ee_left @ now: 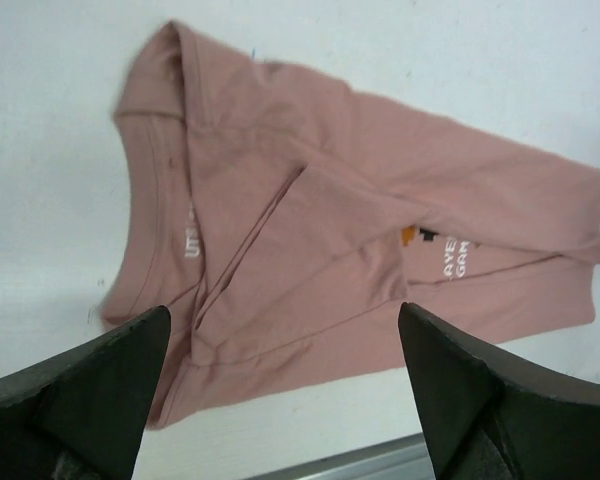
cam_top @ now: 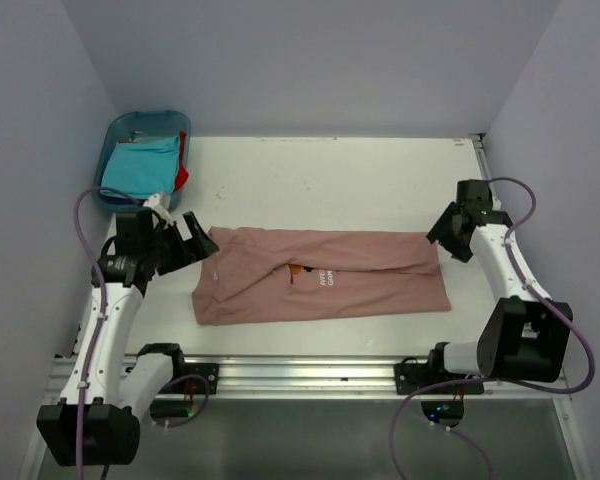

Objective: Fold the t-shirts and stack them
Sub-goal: Fold the other side of the tshirt into a rectangle

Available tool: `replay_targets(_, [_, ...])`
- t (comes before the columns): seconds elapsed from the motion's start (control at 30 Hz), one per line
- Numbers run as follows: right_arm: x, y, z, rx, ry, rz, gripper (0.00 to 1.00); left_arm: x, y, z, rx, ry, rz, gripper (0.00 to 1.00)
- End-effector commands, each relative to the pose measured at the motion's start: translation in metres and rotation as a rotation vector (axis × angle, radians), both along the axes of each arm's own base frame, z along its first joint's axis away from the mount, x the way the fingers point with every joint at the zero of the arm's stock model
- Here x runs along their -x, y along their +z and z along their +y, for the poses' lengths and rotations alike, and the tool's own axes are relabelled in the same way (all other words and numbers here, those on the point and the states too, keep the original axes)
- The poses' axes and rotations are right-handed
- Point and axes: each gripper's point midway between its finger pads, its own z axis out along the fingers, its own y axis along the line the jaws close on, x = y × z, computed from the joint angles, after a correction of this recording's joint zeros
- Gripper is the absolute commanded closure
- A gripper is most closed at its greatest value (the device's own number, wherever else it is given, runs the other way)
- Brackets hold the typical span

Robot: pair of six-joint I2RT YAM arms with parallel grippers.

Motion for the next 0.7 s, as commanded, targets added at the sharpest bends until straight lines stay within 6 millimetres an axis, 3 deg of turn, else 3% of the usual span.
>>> replay_targets(0.0, [-0.024, 0.025, 0.010, -0.041, 0.035, -0.111, 0.52, -0.034, 0.031, -0.007, 0.058, 0.006, -0.156, 0.00])
replay_targets(0.07, [-0.032, 0.016, 0.017, -0.081, 0.057, -0.103, 0.92, -0.044, 0.016, -0.019, 0.121, -0.035, -0.119, 0.00])
replay_targets(0.1, [-0.039, 0.014, 0.020, -0.097, 0.064, -0.119, 1.00, -0.058, 0.020, -0.024, 0.155, -0.047, -0.167, 0.08])
replay_targets(0.13, [-0.043, 0.011, 0.023, -0.113, 0.072, -0.121, 1.00, -0.064, 0.003, -0.030, 0.187, -0.067, -0.130, 0.19])
replay_targets(0.17, [-0.047, 0.005, 0.028, -0.141, 0.092, -0.112, 1.00, -0.068, 0.002, -0.037, 0.226, -0.098, -0.134, 0.32])
replay_targets(0.2, [-0.050, -0.005, 0.029, -0.149, 0.091, -0.088, 1.00, -0.080, 0.006, -0.042, 0.249, -0.109, -0.177, 0.52])
replay_targets(0.23, [-0.052, -0.012, 0.029, -0.152, 0.089, -0.075, 1.00, -0.086, -0.005, -0.046, 0.267, -0.117, -0.154, 0.62])
replay_targets(0.3, [-0.054, -0.027, 0.039, -0.206, 0.107, -0.046, 1.00, -0.095, -0.009, -0.060, 0.287, -0.149, -0.160, 0.79])
replay_targets(0.5, [-0.050, -0.051, 0.051, -0.250, 0.116, -0.005, 1.00, -0.105, -0.044, -0.081, 0.278, -0.174, -0.063, 0.86])
replay_targets(0.67, [-0.047, -0.063, 0.049, -0.240, 0.111, 0.027, 1.00, -0.099, -0.085, -0.079, 0.239, -0.128, 0.057, 0.88])
